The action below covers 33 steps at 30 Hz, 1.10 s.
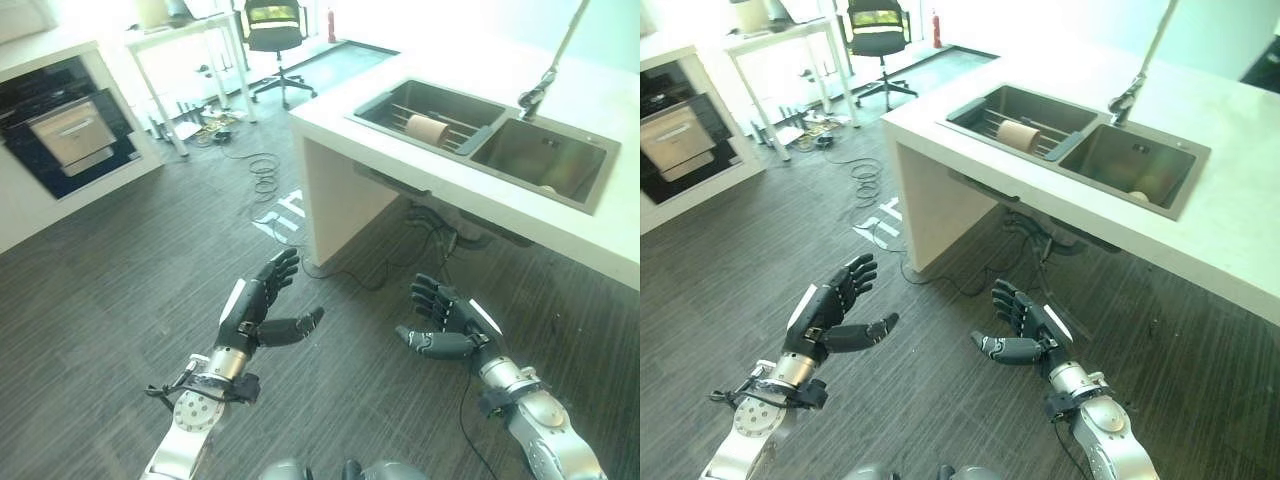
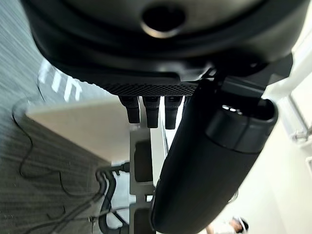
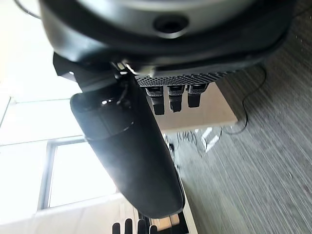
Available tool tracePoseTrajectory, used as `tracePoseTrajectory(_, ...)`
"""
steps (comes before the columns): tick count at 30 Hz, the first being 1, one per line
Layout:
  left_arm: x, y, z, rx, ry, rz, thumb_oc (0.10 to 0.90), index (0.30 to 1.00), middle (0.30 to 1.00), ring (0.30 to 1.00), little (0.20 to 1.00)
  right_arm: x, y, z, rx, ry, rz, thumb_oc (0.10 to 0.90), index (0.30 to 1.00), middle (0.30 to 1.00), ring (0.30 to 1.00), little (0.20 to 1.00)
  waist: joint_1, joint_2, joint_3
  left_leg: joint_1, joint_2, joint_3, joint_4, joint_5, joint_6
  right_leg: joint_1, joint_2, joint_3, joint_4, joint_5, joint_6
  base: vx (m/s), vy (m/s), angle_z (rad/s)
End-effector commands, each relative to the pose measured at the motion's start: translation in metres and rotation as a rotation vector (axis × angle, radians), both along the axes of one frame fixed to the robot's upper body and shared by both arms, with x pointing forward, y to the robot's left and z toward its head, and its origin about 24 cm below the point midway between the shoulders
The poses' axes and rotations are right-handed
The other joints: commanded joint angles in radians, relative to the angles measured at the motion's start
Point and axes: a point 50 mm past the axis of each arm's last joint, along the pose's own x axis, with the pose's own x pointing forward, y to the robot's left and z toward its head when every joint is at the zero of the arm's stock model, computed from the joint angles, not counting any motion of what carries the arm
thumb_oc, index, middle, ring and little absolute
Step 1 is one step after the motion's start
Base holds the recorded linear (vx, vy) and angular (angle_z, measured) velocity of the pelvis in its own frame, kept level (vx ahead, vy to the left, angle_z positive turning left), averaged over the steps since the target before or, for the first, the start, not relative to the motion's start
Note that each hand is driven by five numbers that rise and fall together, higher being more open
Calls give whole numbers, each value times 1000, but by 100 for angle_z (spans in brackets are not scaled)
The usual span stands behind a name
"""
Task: Place the dishes in the dishwasher.
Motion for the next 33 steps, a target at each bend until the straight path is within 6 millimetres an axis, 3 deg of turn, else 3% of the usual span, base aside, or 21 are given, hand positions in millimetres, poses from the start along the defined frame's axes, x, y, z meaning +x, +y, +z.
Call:
tracePoseTrajectory(1, 2, -3, 52, 28, -327, -35, 800, 900, 900, 900, 900, 12, 0, 63, 29, -320, 64, 800, 900, 900, 900, 900, 14, 57, -12, 197, 34, -13, -347, 163, -32, -87, -54, 68, 42, 33, 179, 348, 204, -80)
tracePoseTrajectory(3, 2, 1, 53, 29, -334, -6, 800, 900, 900, 900, 900, 12, 1, 66, 38, -329, 93, 800, 900, 900, 900, 900, 19, 89, -12, 121, 45, -99, -347, 124, -42, -71, -23, 92, 42, 15, 184, 324, 206, -85)
tracePoseTrajectory(5, 0, 5, 55, 16, -350, 20, 800, 900, 900, 900, 900, 11, 2, 70, 41, -347, 115, 800, 900, 900, 900, 900, 29, 103, -12, 77, 48, -143, -347, 126, -54, -42, -4, 111, 42, -12, 180, 308, 165, -109)
tracePoseTrajectory(6, -1, 6, 55, 12, -359, 28, 800, 900, 900, 900, 900, 11, 3, 71, 39, -362, 118, 800, 900, 900, 900, 900, 35, 105, -12, 69, 50, -146, -347, 132, -57, -27, -4, 114, 42, -23, 180, 323, 191, -85)
tracePoseTrajectory(8, -2, 8, 57, 11, -372, 49, 800, 900, 900, 900, 900, 12, 6, 79, 54, -398, 130, 800, 900, 900, 900, 900, 38, 99, -16, 88, 49, -133, -347, 62, -42, -14, -33, 104, 42, -26, 189, 319, 216, -83)
tracePoseTrajectory(12, 5, 10, 60, -2, -365, 40, 800, 900, 900, 900, 900, 7, 6, 89, 61, -444, 125, 800, 900, 900, 900, 900, 29, 97, -38, 131, 29, -114, -347, 1, -11, 28, -68, 83, 42, -29, 214, 352, 239, -61)
tracePoseTrajectory(18, 6, 6, 72, 46, -429, -15, 800, 900, 900, 900, 900, 4, 9, 98, 125, -499, 61, 800, 900, 900, 900, 900, 36, 83, -68, 180, -37, -147, -347, -46, 50, 73, -95, 64, 42, 89, 263, 292, 180, 17)
tracePoseTrajectory(20, 4, 5, 81, 49, -474, -32, 800, 900, 900, 900, 900, 3, 11, 97, 145, -509, 40, 800, 900, 900, 900, 900, 32, 90, -73, 196, -48, -158, -347, -56, 68, 88, -80, 51, 56, 176, 284, 250, 189, 9)
tracePoseTrajectory(22, 2, 4, 87, 41, -511, -30, 800, 900, 900, 900, 900, 2, 17, 97, 170, -515, 44, 800, 900, 900, 900, 900, 27, 104, -61, 226, -48, -159, -347, -75, 82, -10, -75, 34, 271, 233, 291, 148, 189, 7)
tracePoseTrajectory(23, 3, 3, 90, 42, -533, -24, 800, 900, 900, 900, 900, 3, 21, 97, 178, -518, 54, 800, 900, 900, 900, 900, 22, 108, -55, 243, -43, -147, -347, -85, 84, -68, -81, 26, 311, 238, 285, 112, 148, -1)
tracePoseTrajectory(26, 2, 4, 106, 35, -604, -6, 800, 900, 900, 900, 900, 5, 27, 98, 185, -527, 90, 800, 900, 900, 900, 900, 22, 105, -38, 262, -32, -119, -347, -100, 76, -104, -111, -59, 166, 216, 265, 142, 9, -19)
tracePoseTrajectory(27, 0, 6, 112, 22, -627, -15, 800, 900, 900, 900, 900, 3, 24, 99, 204, -525, 110, 800, 900, 900, 900, 900, 18, 96, -30, 277, -29, -99, -347, -114, 69, -100, -129, -89, 42, 204, 265, 160, -83, -27)
tracePoseTrajectory(30, -5, 5, 115, 16, -641, -29, 800, 900, 900, 900, 900, 3, 20, 97, 212, -511, 115, 800, 900, 900, 900, 900, 6, 58, -19, 325, -48, -50, -347, -161, 64, -231, -216, -79, 42, 221, 288, 209, -142, -36)
tracePoseTrajectory(32, -10, 2, 116, 23, -661, -40, 800, 900, 900, 900, 900, 3, 19, 98, 235, -509, 125, 800, 900, 900, 900, 900, 0, 52, -21, 356, -45, -31, -347, -196, 64, -290, -253, -82, 42, 250, 301, 298, -211, -44)
tracePoseTrajectory(33, -10, 1, 115, -10, -651, -50, 800, 900, 900, 900, 900, 2, 19, 97, 238, -507, 124, 800, 900, 900, 900, 900, -4, 48, -29, 364, -44, -25, -347, -206, 63, -291, -248, -69, 42, 211, 303, 350, -278, -16)
